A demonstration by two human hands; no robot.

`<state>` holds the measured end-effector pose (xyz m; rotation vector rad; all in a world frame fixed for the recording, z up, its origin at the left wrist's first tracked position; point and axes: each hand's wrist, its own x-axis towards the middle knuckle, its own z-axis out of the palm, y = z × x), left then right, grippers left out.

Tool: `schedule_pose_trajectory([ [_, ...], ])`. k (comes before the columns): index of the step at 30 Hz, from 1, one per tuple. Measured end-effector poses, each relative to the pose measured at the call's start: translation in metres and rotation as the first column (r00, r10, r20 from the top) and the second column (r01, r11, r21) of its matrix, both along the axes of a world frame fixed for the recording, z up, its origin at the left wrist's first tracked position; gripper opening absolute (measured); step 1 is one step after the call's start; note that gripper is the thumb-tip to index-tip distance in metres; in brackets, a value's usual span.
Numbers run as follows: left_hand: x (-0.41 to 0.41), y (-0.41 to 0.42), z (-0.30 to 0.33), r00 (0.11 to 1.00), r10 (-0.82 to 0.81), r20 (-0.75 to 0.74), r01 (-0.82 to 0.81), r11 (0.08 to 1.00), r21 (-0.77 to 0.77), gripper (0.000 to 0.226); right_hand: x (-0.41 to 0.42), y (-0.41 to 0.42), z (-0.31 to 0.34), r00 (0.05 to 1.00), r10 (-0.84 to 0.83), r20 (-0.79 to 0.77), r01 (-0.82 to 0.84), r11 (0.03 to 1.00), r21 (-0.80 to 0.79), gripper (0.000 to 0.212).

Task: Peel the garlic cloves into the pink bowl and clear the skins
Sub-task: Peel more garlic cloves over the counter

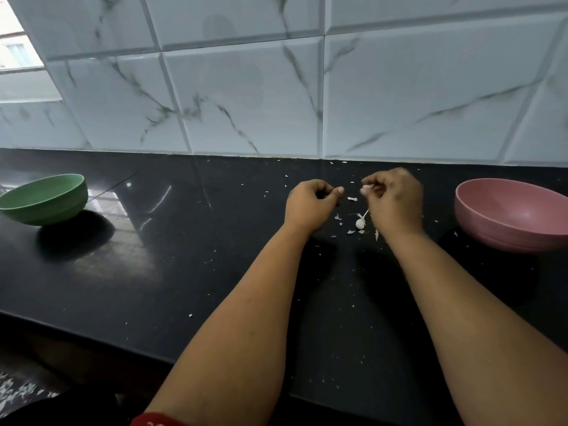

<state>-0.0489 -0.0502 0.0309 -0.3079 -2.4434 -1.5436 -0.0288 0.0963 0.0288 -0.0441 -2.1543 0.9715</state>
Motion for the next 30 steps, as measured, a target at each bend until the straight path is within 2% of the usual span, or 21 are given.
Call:
schedule_pose_trajectory([
  [1, 0.000, -0.001, 0.000, 1.000, 0.000, 0.004, 0.000, 1.000, -0.003, 0.026, 0.000, 0.009, 0.005, 0.999, -0.052, -0.008, 0.052, 0.999, 0.002, 0.015],
  [3, -0.001, -0.003, -0.001, 1.000, 0.002, 0.016, -0.002, 1.000, 0.000, 0.029, 0.006, 0.028, 0.017, 0.990, -0.142, -0.020, 0.138, 0.980, -0.140, 0.013],
  [5, 0.000, -0.003, 0.000, 1.000, 0.001, 0.027, -0.001, 1.000, 0.004, 0.029, 0.014, 0.049, 0.027, 0.973, -0.228, -0.033, 0.205, 0.924, -0.324, 0.006],
  [7, 0.000, -0.003, 0.001, 0.999, -0.007, 0.035, 0.007, 1.000, 0.014, 0.029, 0.023, 0.068, 0.034, 0.937, -0.348, 0.010, 0.320, 0.849, -0.420, 0.014],
  [10, -0.001, -0.002, 0.001, 0.999, -0.009, 0.035, 0.008, 1.000, 0.019, 0.029, 0.028, 0.087, 0.039, 0.859, -0.483, 0.168, 0.504, 0.743, -0.441, 0.030],
  [12, -0.003, -0.002, -0.001, 1.000, -0.008, 0.028, 0.007, 1.000, 0.028, 0.029, 0.027, 0.087, 0.041, 0.843, -0.493, 0.215, 0.535, 0.726, -0.432, 0.034],
  [19, -0.004, -0.001, 0.000, 1.000, -0.012, 0.017, 0.011, 1.000, 0.013, 0.027, 0.031, 0.080, 0.045, 0.827, -0.483, 0.288, 0.560, 0.756, -0.338, 0.030],
  [21, -0.003, 0.000, 0.000, 1.000, -0.014, 0.023, 0.013, 1.000, 0.005, 0.027, 0.033, 0.071, 0.045, 0.859, -0.481, 0.176, 0.511, 0.832, -0.218, 0.025],
  [22, -0.002, 0.000, 0.000, 1.000, -0.014, 0.023, 0.014, 1.000, 0.004, 0.027, 0.034, 0.065, 0.043, 0.883, -0.466, 0.066, 0.470, 0.879, -0.085, 0.024],
  [24, -0.003, -0.001, 0.001, 1.000, -0.013, 0.016, 0.013, 1.000, 0.006, 0.023, 0.032, 0.050, 0.039, 0.925, -0.351, -0.149, 0.372, 0.916, 0.153, 0.032],
  [26, -0.005, -0.004, 0.002, 1.000, 0.003, 0.023, -0.002, 1.000, -0.009, 0.013, 0.026, 0.028, 0.034, 0.946, -0.214, -0.242, 0.279, 0.920, 0.277, 0.034],
  [28, -0.007, -0.006, 0.000, 0.999, 0.006, 0.041, -0.004, 0.999, -0.046, 0.013, 0.023, 0.010, 0.027, 0.978, -0.105, -0.179, 0.156, 0.941, 0.301, 0.030],
  [30, -0.008, -0.008, -0.002, 0.998, 0.011, 0.054, -0.006, 0.995, -0.101, 0.015, 0.019, 0.004, 0.017, 0.998, -0.038, -0.049, 0.049, 0.963, 0.265, 0.027],
])
